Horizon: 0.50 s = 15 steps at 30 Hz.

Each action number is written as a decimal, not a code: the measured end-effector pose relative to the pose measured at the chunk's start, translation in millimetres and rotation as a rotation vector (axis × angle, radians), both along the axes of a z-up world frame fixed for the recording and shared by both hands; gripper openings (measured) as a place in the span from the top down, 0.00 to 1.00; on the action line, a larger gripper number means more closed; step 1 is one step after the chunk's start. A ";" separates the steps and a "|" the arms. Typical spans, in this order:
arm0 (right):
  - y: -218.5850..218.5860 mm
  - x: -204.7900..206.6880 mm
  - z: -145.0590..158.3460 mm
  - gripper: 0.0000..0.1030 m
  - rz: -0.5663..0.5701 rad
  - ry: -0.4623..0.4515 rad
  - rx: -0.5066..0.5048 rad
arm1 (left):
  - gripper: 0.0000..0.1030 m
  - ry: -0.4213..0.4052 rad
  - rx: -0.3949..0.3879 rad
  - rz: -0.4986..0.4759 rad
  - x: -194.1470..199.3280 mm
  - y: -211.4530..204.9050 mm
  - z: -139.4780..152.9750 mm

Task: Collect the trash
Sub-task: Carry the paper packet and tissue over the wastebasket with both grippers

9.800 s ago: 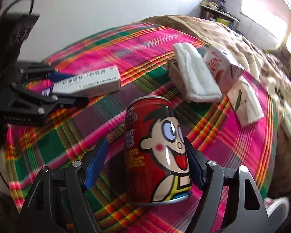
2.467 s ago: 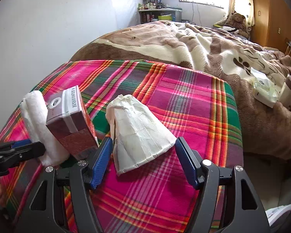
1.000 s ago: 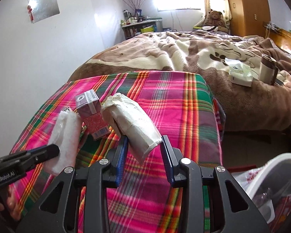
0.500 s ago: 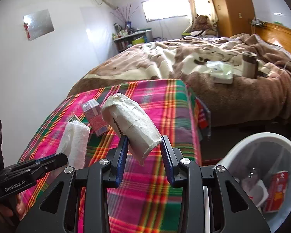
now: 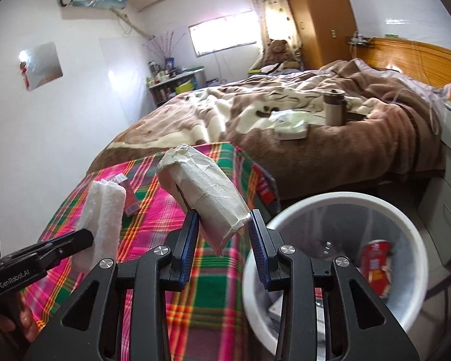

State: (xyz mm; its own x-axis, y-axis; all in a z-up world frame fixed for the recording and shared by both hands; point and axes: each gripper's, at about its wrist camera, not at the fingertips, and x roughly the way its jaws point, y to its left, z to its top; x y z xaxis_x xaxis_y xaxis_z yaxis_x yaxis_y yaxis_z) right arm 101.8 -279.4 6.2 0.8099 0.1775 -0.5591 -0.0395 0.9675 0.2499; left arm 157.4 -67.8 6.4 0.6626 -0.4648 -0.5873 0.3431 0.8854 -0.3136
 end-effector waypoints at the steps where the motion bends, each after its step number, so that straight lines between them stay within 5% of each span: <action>1: -4.6 -3.1 1.2 0.65 -0.011 -0.003 0.005 | 0.87 -0.003 0.000 -0.009 -1.8 -3.7 1.7; 15: -49.9 -37.5 8.0 0.65 -0.171 -0.023 -0.042 | 0.87 -0.085 0.064 -0.115 -27.5 -73.6 20.1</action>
